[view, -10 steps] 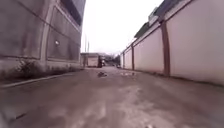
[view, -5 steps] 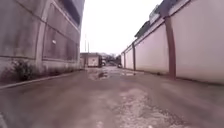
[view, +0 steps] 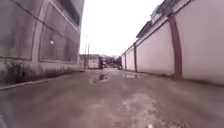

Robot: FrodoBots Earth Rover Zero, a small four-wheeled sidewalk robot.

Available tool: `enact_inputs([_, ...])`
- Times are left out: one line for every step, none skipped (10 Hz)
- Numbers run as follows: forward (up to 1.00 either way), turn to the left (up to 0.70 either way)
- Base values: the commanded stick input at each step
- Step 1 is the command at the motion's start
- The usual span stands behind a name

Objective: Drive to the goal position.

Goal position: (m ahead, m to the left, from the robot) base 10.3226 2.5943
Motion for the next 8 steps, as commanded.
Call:
enact_inputs([0.85,0.00])
enact_inputs([0.85,0.00])
enact_inputs([0.85,0.00])
enact_inputs([0.85,0.00])
enact_inputs([0.85,0.00])
enact_inputs([0.85,0.00])
enact_inputs([0.85,0.00])
enact_inputs([0.85,0.00])
